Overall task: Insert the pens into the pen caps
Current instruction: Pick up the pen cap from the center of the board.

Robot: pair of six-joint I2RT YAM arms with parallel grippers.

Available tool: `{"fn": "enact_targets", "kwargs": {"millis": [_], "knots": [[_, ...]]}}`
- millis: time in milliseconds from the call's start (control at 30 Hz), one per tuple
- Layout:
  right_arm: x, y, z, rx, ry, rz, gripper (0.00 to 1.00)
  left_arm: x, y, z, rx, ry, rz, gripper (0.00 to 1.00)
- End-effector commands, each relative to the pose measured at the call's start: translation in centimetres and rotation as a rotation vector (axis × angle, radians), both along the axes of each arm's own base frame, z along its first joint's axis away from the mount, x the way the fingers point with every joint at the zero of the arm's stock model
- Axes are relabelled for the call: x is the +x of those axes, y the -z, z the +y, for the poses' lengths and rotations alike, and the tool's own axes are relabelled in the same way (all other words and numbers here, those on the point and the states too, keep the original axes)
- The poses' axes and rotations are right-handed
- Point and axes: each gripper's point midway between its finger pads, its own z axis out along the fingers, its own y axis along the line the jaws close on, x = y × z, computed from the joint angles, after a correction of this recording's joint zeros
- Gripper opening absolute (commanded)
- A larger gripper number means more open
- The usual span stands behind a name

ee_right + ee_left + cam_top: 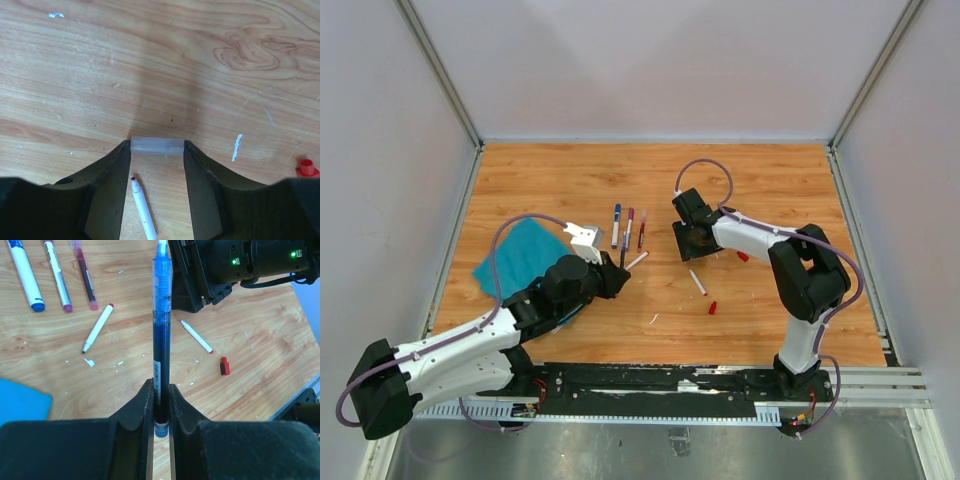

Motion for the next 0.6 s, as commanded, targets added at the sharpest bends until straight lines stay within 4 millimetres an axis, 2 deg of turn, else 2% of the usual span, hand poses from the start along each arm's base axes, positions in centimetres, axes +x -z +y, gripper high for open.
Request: {"fn": "enact_targets", "kwargs": {"millis": [0,133,267,433,567], "knots": [[0.5,0.4,-0.4,-0.025,0.008,0.005,0.47,-0.1,-0.1,0.4,-0.002,-0.011,-0.016,0.01],[0.5,0.6,-0.4,-0.028,0.006,0.01,0.46,-0.1,-0.1,0.6,-0.003,-0.019,-0.018,0.01],[0.5,0.1,-0.6,-0.029,0.011,-0.002,0.38,-0.1,-0.2,0.8,-0.007,-0.025,-0.022,0.0],[0.2,-2.9,0.2,0.03,-0.02,-0.073,0.38,0.0,-0.6,1.4,-0.002,-0.05,-0.03,0.01],[-1.2,-5.8,2.5,0.054,-0.106,-0.145,0.38,0.3,-1.3,2.3,-0.007,-0.095,-0.054,0.0]]}}
